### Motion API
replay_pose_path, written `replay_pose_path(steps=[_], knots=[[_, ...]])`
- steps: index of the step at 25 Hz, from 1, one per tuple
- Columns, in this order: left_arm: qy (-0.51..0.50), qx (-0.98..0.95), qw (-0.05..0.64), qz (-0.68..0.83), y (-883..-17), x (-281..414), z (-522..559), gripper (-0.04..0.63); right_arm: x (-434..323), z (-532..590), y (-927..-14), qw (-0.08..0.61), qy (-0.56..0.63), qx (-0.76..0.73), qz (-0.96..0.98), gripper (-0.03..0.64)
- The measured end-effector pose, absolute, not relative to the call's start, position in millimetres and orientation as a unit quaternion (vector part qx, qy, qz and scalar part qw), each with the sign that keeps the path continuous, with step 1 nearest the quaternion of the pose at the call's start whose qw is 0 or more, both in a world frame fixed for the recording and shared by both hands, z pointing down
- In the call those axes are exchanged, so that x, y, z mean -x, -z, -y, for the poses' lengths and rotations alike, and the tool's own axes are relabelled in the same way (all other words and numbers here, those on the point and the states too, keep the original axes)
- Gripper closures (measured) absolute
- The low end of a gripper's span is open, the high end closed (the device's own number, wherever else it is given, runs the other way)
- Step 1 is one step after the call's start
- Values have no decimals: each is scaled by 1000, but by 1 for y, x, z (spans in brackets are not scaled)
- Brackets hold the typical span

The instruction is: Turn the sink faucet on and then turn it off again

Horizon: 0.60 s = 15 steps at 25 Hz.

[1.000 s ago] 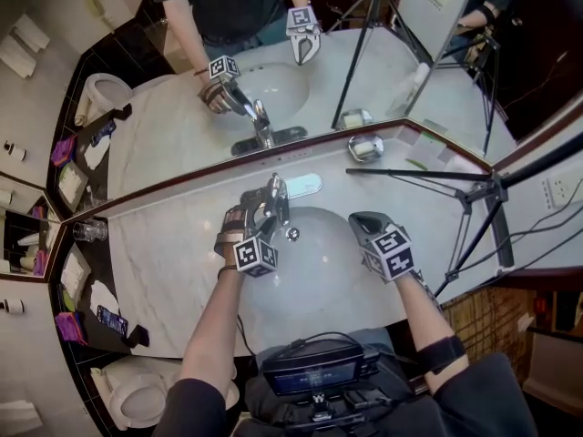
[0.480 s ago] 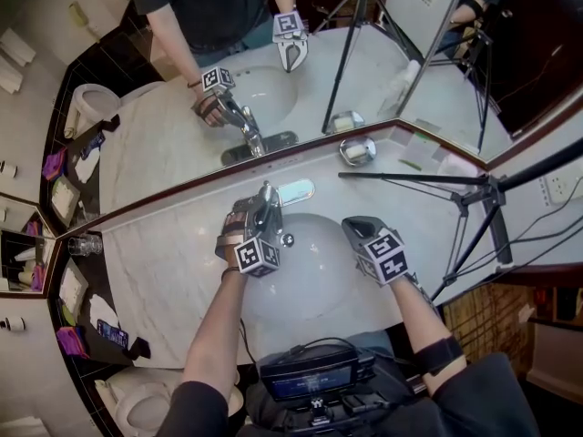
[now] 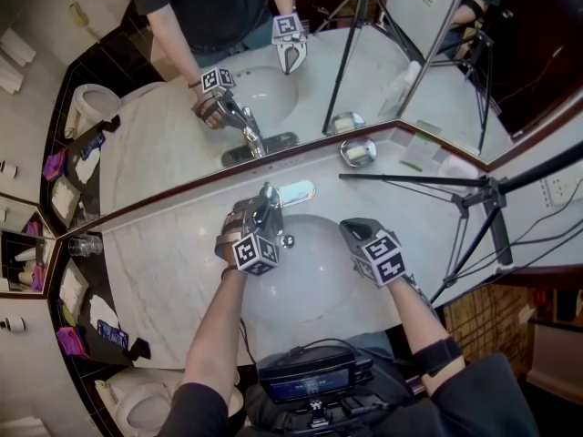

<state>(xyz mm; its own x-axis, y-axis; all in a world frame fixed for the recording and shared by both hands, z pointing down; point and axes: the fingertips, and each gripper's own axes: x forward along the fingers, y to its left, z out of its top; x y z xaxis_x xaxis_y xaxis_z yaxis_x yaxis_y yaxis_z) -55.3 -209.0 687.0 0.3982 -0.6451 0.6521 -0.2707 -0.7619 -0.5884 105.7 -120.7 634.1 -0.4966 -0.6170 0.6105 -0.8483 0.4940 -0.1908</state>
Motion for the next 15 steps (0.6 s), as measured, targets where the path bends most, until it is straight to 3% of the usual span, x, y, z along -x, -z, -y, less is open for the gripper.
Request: replay_pose_path(steps=[15], knots=[[496, 839, 117, -190, -685, 49, 221, 505, -97, 123, -638, 238, -244, -434, 834, 595]])
